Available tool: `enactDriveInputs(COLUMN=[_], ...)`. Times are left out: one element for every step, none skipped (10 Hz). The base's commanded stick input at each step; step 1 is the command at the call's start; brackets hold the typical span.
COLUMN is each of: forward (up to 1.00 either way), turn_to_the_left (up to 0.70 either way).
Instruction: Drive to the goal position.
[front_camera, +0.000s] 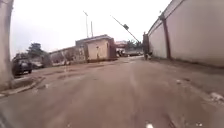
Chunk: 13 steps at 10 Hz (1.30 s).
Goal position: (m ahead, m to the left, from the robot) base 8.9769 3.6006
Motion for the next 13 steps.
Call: enactDriveInputs(forward=[0.70, 0.70, 0.70, 0.70, 0.70, 0.70, 0.70, 0.70, 0.70, 0.70, 0.70, 0.70, 0.70], turn_to_the_left=[0.00, 0.00, 0.00, 0.00, 0.00, -0.03, -0.24, -0.35, -0.35, -0.14, 0.00, 0.00, 0.00])
